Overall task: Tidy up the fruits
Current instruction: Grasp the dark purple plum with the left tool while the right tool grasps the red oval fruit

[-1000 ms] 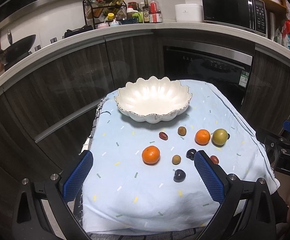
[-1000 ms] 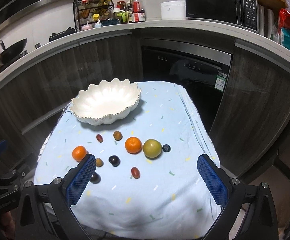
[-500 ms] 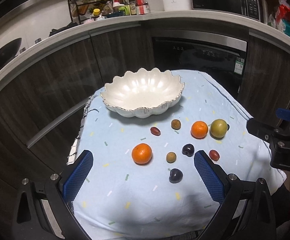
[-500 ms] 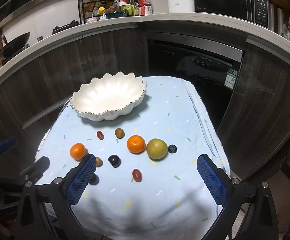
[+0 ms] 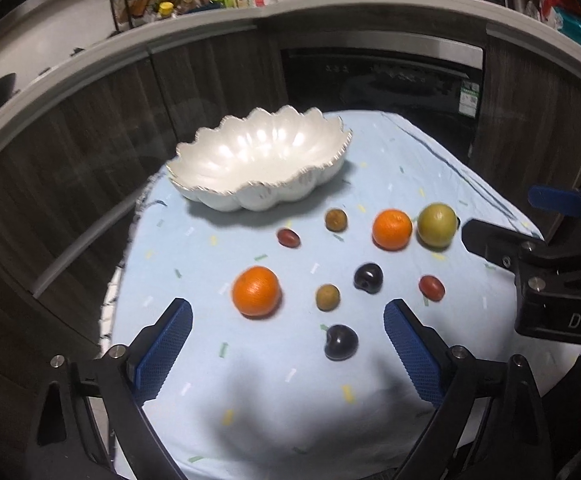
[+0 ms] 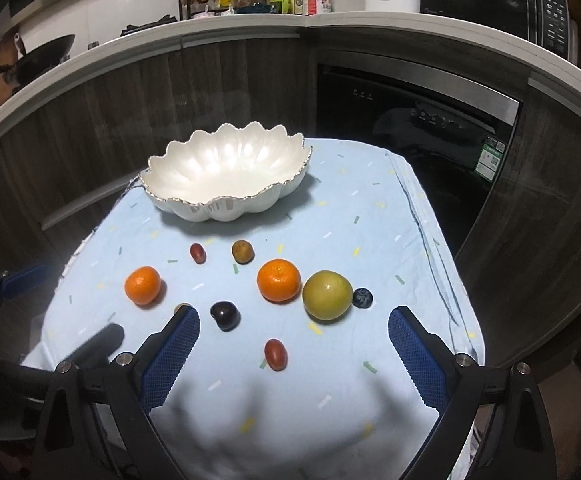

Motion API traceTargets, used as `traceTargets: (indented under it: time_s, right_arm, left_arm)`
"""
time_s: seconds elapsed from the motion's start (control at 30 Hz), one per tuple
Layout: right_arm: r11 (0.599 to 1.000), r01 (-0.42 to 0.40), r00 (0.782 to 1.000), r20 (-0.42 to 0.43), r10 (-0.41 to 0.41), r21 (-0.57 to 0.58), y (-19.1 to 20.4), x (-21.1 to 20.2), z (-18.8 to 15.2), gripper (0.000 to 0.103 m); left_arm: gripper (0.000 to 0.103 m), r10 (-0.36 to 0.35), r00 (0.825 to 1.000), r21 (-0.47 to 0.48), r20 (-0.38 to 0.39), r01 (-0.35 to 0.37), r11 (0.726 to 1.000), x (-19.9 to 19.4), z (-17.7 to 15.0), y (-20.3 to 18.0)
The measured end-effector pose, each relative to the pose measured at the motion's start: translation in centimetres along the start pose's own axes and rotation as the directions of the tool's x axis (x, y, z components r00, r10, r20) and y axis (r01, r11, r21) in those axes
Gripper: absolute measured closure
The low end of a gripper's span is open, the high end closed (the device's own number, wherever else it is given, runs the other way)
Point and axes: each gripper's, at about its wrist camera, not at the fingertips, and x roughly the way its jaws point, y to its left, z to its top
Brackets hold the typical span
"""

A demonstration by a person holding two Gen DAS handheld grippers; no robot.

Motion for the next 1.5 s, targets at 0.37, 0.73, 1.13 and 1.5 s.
traceTargets:
  time_s: [0.37,0.73,1.13,1.5]
  right_arm:
    - [0.999,-0.042,0.996,-0.084,0.042,0.002,-0.3,3.7,-1.5,0.038]
    - [0.999,-0.044,0.99,-0.138,0.039,-0.031,0.3,5.8,-2.9,0.049]
    - [0.997,-0.066,0.981,-0.185,0.059,-0.033,0.5,7.6,-3.5,0.056]
    - [0.996,-0.075,0.975,-0.213,0.064,-0.045,0.9,8.7,-3.8,0.063]
  left_arm:
    - [0.021,-0.047,0.997,0.041,-0.064,0.05,0.998,3.1,-1.6,-1.7]
    - [0.042,-0.085,0.987,0.011,-0.14,0.087,0.996,5.8,-2.7,-1.9]
    - [0.048,-0.134,0.979,0.003,-0.152,0.136,0.991,6.6,-3.1,-2.3]
    - [0.063,-0.163,0.973,-0.002,-0.166,0.165,0.986,7.0,-3.1,-2.3]
